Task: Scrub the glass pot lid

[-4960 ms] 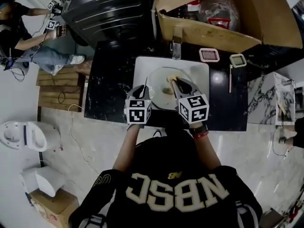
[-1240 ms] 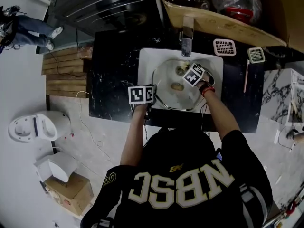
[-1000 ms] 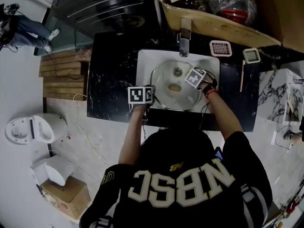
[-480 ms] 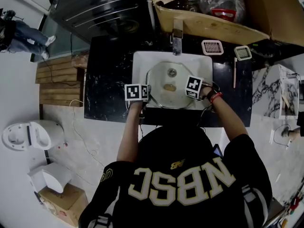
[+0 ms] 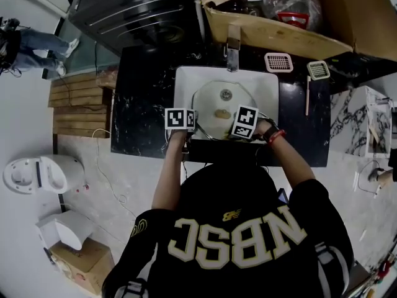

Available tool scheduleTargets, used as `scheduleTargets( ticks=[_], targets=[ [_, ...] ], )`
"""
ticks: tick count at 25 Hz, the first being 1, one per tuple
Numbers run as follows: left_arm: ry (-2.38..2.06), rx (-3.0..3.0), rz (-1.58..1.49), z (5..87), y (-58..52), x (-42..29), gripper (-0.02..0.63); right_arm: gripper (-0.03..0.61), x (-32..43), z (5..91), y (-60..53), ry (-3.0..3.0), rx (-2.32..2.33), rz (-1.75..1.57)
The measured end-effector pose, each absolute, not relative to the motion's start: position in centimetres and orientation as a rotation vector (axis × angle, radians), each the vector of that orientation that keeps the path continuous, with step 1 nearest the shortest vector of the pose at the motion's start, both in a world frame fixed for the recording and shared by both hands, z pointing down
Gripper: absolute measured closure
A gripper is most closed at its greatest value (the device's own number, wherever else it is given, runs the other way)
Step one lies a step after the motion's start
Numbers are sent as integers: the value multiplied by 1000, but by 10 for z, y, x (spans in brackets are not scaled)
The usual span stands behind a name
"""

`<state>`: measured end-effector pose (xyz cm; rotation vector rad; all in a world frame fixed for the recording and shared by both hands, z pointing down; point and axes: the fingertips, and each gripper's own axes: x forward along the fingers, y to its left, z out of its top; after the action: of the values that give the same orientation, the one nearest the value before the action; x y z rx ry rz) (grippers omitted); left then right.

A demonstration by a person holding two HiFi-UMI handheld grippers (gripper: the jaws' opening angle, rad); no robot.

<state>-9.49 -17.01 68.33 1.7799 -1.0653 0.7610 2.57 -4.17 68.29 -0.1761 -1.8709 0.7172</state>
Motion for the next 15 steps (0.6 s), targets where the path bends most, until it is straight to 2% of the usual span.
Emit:
scheduleTargets(
  ticks=[8, 15],
  targets=[
    [-1046, 1770, 750, 684, -169, -96, 509, 541, -34, 685, -75, -2044, -39, 623],
    [-1032, 1760, 750, 682, -169, -98, 511, 540, -50, 703, -129, -2125, 221, 536]
  ],
)
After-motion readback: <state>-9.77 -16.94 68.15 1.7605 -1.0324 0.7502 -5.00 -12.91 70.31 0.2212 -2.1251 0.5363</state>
